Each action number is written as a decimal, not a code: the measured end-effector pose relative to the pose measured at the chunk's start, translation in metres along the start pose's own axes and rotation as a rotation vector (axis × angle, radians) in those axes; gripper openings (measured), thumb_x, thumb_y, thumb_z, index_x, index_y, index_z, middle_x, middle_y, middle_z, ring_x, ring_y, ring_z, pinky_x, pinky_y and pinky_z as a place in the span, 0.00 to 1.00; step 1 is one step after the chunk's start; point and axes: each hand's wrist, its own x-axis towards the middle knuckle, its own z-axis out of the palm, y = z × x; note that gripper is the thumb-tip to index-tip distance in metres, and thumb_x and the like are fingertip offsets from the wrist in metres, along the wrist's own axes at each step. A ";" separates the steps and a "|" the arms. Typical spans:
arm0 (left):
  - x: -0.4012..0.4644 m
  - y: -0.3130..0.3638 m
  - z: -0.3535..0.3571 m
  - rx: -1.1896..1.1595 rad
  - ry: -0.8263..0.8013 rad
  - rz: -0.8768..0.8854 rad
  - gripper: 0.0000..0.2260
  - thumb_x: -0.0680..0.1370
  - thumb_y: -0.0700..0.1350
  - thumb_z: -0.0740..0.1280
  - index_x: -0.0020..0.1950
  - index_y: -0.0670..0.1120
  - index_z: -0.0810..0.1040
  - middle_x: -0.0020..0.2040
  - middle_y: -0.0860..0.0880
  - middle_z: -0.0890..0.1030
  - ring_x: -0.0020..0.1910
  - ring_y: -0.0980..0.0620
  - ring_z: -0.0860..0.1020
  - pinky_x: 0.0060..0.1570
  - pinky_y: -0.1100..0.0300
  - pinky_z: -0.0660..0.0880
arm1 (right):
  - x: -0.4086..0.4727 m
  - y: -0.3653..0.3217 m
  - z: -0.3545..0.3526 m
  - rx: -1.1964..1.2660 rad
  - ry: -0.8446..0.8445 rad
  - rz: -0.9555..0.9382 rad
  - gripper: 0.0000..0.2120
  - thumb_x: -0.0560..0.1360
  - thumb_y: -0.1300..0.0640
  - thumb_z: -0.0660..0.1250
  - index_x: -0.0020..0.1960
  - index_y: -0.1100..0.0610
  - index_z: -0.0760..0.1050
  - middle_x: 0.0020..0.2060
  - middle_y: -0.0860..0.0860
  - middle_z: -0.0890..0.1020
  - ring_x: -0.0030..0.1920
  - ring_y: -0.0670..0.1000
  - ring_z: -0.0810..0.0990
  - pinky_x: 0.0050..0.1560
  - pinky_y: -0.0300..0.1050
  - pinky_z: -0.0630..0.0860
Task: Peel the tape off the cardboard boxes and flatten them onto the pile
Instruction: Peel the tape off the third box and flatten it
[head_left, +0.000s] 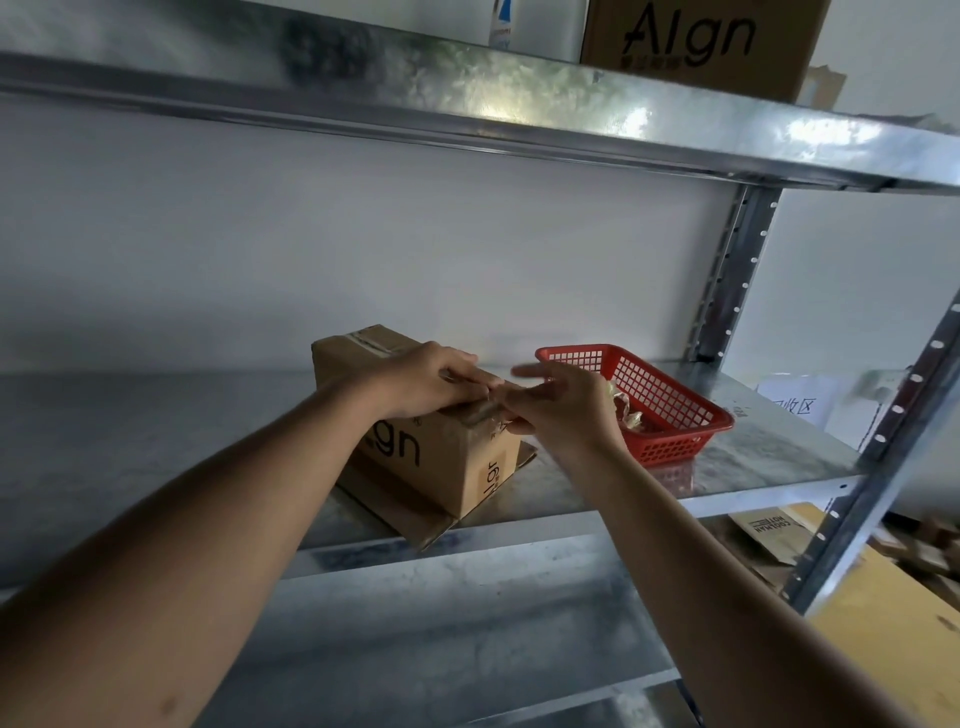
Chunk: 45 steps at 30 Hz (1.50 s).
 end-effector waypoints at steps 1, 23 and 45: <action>0.000 0.001 0.000 0.004 -0.002 0.000 0.08 0.81 0.56 0.70 0.57 0.70 0.84 0.79 0.56 0.69 0.77 0.51 0.66 0.78 0.46 0.60 | 0.000 0.002 0.000 0.031 0.025 0.008 0.16 0.69 0.58 0.83 0.55 0.55 0.83 0.38 0.52 0.88 0.39 0.52 0.89 0.40 0.49 0.86; 0.000 -0.005 0.000 0.066 0.007 0.014 0.07 0.81 0.59 0.68 0.54 0.73 0.82 0.79 0.56 0.69 0.78 0.51 0.66 0.78 0.43 0.61 | -0.002 -0.011 0.007 -0.447 -0.166 -0.151 0.06 0.80 0.56 0.71 0.51 0.57 0.85 0.39 0.53 0.86 0.39 0.49 0.83 0.38 0.42 0.78; 0.000 -0.008 0.000 0.070 0.003 0.046 0.09 0.81 0.61 0.67 0.58 0.75 0.80 0.78 0.56 0.69 0.78 0.52 0.65 0.78 0.43 0.59 | -0.016 -0.006 0.005 -0.551 -0.054 -0.472 0.03 0.76 0.52 0.77 0.49 0.49 0.89 0.37 0.44 0.87 0.36 0.40 0.83 0.34 0.32 0.74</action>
